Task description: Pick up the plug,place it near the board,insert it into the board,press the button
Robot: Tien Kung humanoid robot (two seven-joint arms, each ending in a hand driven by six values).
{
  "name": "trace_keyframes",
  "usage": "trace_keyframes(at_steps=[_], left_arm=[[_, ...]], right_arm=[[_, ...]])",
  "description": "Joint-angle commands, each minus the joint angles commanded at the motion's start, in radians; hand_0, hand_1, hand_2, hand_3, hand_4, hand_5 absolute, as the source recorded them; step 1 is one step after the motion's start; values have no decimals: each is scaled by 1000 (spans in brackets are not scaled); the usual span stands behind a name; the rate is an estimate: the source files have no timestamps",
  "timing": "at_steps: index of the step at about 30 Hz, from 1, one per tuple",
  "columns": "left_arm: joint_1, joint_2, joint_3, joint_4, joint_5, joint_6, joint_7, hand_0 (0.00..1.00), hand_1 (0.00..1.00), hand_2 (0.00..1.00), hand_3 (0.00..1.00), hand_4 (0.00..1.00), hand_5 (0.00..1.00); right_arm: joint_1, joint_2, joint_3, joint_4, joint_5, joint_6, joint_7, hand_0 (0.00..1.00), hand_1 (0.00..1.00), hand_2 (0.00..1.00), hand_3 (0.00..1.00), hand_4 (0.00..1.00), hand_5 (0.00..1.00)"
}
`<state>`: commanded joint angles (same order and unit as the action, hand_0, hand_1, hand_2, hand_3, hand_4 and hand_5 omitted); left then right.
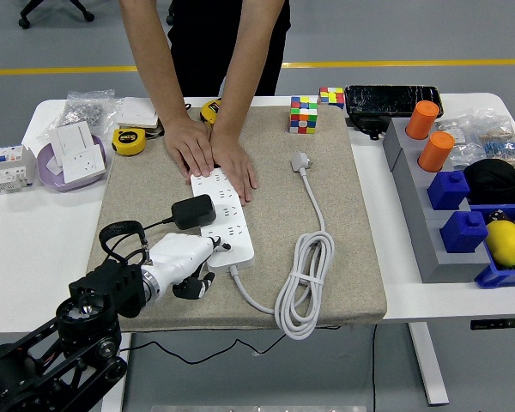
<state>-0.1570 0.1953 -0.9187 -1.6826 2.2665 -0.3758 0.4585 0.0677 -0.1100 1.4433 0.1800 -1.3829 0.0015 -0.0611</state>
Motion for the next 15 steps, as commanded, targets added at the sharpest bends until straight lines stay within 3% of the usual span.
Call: trace_keyframes(at_steps=[15], left_arm=[[0, 2, 12, 20, 2, -3, 0, 201, 44, 173, 807, 469, 2]], right_arm=[[0, -1, 0, 0, -2, 0, -1, 868, 777, 762, 796, 998, 866]])
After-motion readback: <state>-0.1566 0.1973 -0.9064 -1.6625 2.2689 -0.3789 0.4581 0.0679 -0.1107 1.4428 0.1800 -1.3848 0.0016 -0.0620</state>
